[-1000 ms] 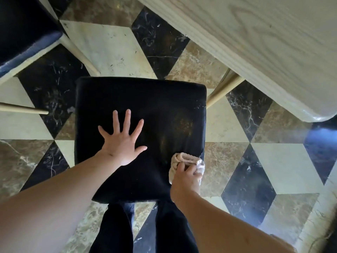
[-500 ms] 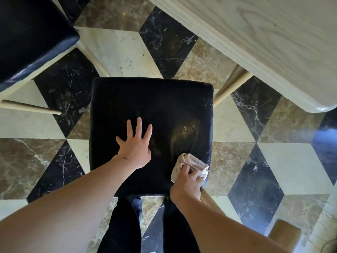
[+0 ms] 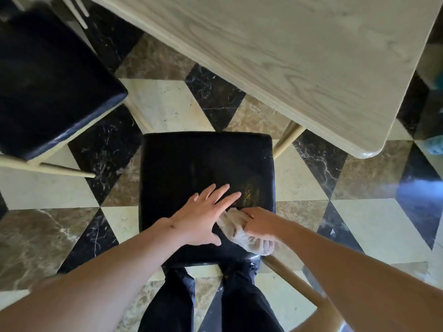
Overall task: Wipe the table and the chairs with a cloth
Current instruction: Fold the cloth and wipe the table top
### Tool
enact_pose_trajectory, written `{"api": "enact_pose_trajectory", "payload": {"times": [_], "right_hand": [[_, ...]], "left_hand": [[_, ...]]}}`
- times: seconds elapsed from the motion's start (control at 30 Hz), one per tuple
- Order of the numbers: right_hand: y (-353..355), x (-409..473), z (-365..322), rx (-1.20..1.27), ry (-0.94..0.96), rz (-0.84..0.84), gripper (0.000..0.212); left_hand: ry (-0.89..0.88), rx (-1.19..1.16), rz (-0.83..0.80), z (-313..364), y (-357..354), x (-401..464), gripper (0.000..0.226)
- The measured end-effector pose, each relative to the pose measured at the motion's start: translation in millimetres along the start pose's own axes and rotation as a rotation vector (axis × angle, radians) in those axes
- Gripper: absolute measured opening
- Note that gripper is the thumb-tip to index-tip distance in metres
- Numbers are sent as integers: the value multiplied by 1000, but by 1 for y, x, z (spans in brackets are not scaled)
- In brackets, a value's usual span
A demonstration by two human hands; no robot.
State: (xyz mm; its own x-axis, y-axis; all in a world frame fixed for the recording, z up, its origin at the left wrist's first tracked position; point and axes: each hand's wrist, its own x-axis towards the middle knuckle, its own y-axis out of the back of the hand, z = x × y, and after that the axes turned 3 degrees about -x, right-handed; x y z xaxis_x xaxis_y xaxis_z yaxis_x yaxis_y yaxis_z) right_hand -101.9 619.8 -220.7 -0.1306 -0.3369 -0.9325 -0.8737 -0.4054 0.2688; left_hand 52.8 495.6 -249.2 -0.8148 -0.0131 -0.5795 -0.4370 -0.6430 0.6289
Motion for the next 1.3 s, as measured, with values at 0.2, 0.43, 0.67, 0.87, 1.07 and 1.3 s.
{"api": "enact_pose_trajectory", "payload": {"times": [0.2, 0.43, 0.67, 0.87, 1.07, 1.3], "right_hand": [[49, -120, -63, 115, 202, 141, 34], [72, -249, -97, 386, 335, 400, 54], [61, -333, -98, 1012, 731, 211, 70], [44, -392, -118, 916, 965, 134, 55], [2, -426, -137, 1017, 1104, -39, 35], [-14, -449, -160, 950, 824, 235, 92]], "left_hand": [[-57, -225, 223, 31, 95, -61, 87], [-10, -406, 289, 61, 202, -162, 26], [-52, -582, 261, 120, 268, -248, 35], [-61, -721, 324, 167, 291, -314, 35], [-75, -1080, 216, 193, 279, -364, 43], [7, -1159, 209, 183, 284, -398, 52]]}}
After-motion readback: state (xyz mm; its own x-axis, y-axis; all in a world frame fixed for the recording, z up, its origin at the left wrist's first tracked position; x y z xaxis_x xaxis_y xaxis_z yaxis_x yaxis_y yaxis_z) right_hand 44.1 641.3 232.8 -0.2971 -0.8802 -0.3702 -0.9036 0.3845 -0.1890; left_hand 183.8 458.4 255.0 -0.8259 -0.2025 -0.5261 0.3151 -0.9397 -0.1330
